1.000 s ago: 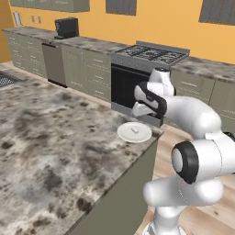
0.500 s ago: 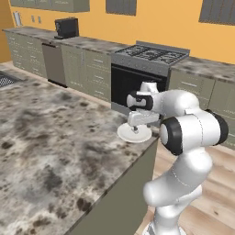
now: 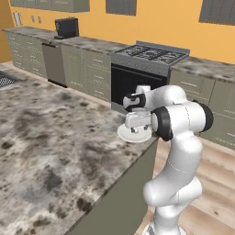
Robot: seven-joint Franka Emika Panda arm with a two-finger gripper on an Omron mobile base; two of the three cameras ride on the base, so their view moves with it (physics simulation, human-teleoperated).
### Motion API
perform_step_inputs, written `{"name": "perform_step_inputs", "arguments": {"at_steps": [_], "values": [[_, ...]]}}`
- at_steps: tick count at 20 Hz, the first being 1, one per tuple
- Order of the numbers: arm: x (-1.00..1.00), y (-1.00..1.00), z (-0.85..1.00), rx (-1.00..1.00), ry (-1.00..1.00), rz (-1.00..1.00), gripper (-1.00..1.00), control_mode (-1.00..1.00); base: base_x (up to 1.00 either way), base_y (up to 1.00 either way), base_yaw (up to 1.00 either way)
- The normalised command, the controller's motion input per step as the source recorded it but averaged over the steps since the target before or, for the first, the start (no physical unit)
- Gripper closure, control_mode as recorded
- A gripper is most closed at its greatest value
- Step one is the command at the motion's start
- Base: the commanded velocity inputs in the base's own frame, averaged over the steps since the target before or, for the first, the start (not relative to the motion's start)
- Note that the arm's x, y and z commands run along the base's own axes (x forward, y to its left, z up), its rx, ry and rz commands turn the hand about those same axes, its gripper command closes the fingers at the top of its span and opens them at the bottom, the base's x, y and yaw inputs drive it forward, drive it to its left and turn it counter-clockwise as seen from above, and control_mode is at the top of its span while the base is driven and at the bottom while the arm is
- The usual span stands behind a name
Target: Pick the marshmallow from the counter and place it in the microwave.
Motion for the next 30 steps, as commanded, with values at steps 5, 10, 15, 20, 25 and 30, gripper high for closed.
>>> {"name": "perform_step_inputs", "arguments": {"at_steps": [5, 10, 15, 20, 25, 30], "values": [[0.28, 0.06, -0.33, -0.07, 0.00, 0.00, -1.00, -1.00, 0.00, 0.00, 0.00], [0.27, 0.00, -0.33, -0.06, 0.00, 0.00, -1.00, -1.00, 0.00, 0.00, 0.00], [0.36, 0.00, -0.30, -0.03, 0.00, 0.00, -1.00, -1.00, 0.00, 0.00, 0.00], [0.34, 0.00, -0.20, 0.00, -0.03, 0.00, -1.00, -1.00, 0.00, 0.00, 0.00], [0.33, 0.00, -0.10, 0.00, -0.05, 0.00, -1.00, -1.00, 0.00, 0.00, 0.00], [0.00, 0.00, -0.19, 0.00, -0.04, 0.00, 1.00, -1.00, 0.00, 0.00, 0.00]]}}
